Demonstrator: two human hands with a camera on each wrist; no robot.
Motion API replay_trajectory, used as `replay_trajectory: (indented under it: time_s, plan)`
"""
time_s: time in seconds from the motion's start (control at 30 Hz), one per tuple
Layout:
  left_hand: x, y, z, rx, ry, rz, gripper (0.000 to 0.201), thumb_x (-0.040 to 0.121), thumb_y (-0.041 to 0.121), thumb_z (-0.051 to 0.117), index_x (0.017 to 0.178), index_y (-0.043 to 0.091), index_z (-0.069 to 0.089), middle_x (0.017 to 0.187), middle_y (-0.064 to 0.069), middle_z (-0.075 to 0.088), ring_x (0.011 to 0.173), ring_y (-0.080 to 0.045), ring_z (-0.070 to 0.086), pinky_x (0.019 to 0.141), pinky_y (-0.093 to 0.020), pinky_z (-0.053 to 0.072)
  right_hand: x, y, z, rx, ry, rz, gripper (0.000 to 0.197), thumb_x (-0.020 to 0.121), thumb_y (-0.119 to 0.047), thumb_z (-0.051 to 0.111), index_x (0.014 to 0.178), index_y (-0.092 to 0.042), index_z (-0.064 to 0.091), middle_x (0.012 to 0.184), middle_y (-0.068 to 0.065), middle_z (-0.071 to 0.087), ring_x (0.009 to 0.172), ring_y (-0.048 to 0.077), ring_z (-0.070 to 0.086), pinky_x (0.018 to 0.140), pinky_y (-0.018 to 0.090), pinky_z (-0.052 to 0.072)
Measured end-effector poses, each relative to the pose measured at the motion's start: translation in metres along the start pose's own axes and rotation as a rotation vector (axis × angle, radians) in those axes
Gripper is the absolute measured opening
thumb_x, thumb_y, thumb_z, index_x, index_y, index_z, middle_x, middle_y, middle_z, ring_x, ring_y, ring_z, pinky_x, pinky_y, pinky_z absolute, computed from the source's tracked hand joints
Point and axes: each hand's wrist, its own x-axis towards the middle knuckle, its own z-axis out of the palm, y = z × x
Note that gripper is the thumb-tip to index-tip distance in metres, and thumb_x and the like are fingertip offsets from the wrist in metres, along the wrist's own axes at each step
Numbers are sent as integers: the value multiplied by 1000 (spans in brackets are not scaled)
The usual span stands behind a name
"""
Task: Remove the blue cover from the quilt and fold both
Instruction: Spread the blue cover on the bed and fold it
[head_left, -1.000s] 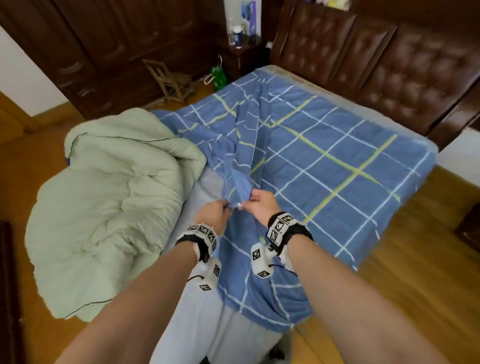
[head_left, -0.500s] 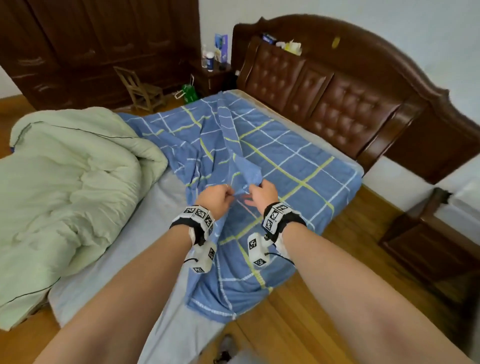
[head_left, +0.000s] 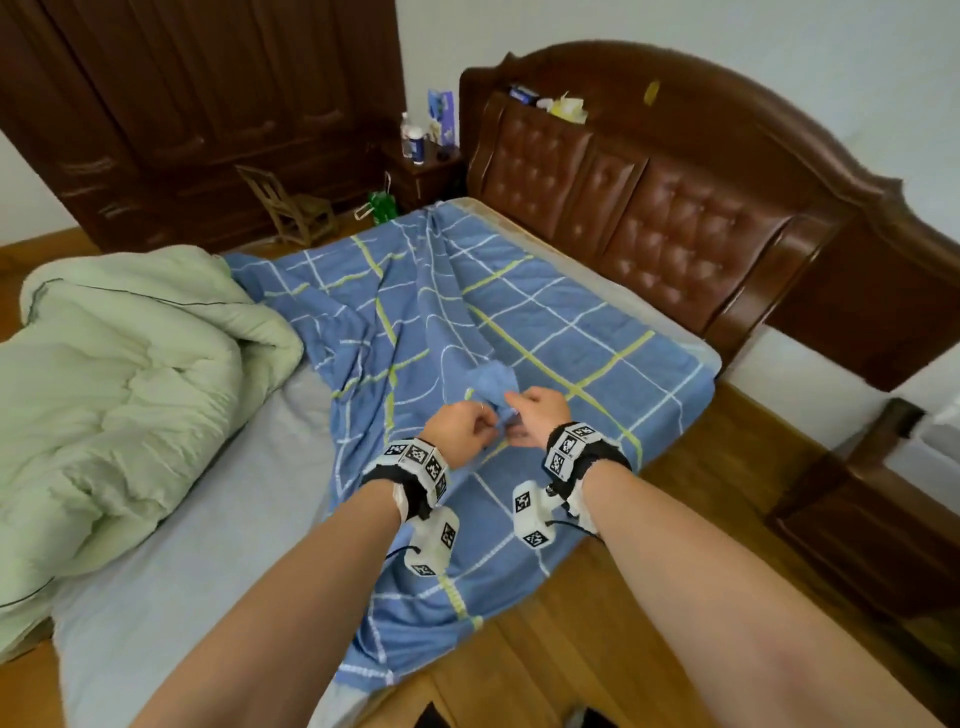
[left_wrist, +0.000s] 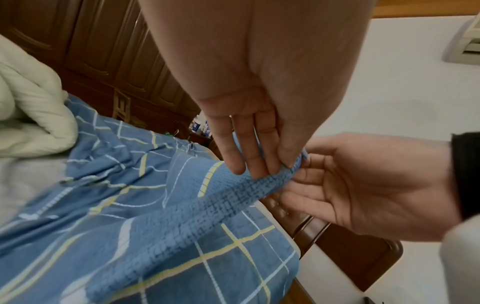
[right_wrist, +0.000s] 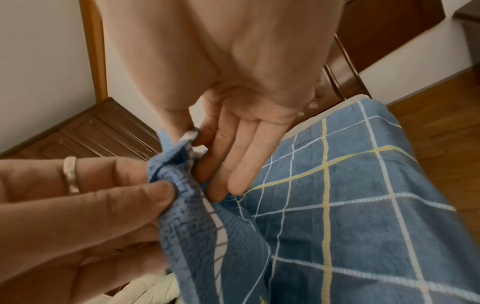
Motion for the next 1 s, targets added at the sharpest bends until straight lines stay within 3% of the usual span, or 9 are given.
replay_trajectory:
  time_s: [0.1, 0.2, 0.37, 0.5, 0.57, 0.67, 0.77, 0.87, 1.0]
  plan:
    - [40, 47, 27, 9, -24, -3, 12, 90, 20, 62, 96, 13, 70, 90, -9, 69, 86, -27, 61, 79, -32, 47, 43, 1, -65, -21, 39, -45, 20, 85, -12, 60, 66, -12, 54, 78, 23, 65, 72, 35, 69, 66, 49, 60]
    - [79, 86, 49, 43, -67, -12, 10, 90, 22, 60, 94, 18, 69, 79, -2, 61, 79, -23, 56, 72, -28, 42, 75, -6, -120, 9, 76, -76, 21, 82, -3, 60, 66, -10, 51, 69, 18, 58, 63, 29, 63, 65, 52, 60]
    - [162, 135, 80, 41, -171, -19, 13, 90, 21, 60, 91, 13, 70, 77, -5, 63, 72, -17, 54, 68, -24, 40, 130, -26, -203, 74, 60, -117, 15, 84, 7, 59, 91, -6, 63, 82, 15, 64, 71, 26, 64, 54, 36, 59]
    - [240, 174, 118, -23, -209, 20, 8, 89, 17, 62, 91, 17, 70, 76, 2, 64, 71, -14, 55, 70, -22, 39, 175, -39, -284, 79, 167, -85, 24, 90, 6, 54, 71, -8, 62, 78, 16, 62, 65, 21, 62, 46, 26, 56]
    - [282, 206, 141, -73, -236, 80, 7, 90, 16, 62, 89, 16, 68, 76, 1, 64, 70, -14, 55, 70, -23, 40, 196, -48, -332, 37, 264, -51, 21, 91, -1, 55, 71, -8, 57, 75, 15, 60, 65, 26, 64, 50, 33, 59]
    - [341, 265, 176, -85, -298, 172, 7, 90, 16, 61, 91, 14, 68, 79, -3, 65, 75, -17, 58, 72, -27, 44, 230, -61, -404, 64, 389, -3, 9, 88, -8, 54, 82, -6, 60, 80, 16, 62, 81, 38, 68, 71, 55, 59]
    - [393, 308, 207, -114, -293, 224, 8, 91, 17, 60, 93, 15, 67, 87, -3, 66, 83, -20, 60, 77, -30, 47, 264, -63, -467, 91, 445, -2, 14, 90, -4, 52, 80, -8, 61, 88, 17, 65, 83, 33, 68, 73, 53, 59]
    - [433, 340, 238, -100, -334, 203, 10, 93, 19, 58, 96, 14, 67, 90, -2, 66, 84, -17, 59, 75, -27, 44, 302, -46, -520, 55, 469, 6, 18, 88, -10, 53, 79, -20, 66, 92, 15, 71, 82, 31, 71, 69, 51, 61]
    - [498, 386, 287, -124, -398, 184, 11, 93, 17, 58, 92, 12, 68, 84, -1, 64, 76, -14, 57, 69, -26, 42, 367, -22, -593, -2, 536, 69, 11, 86, -18, 54, 79, -20, 64, 90, 11, 72, 79, 30, 72, 63, 49, 61]
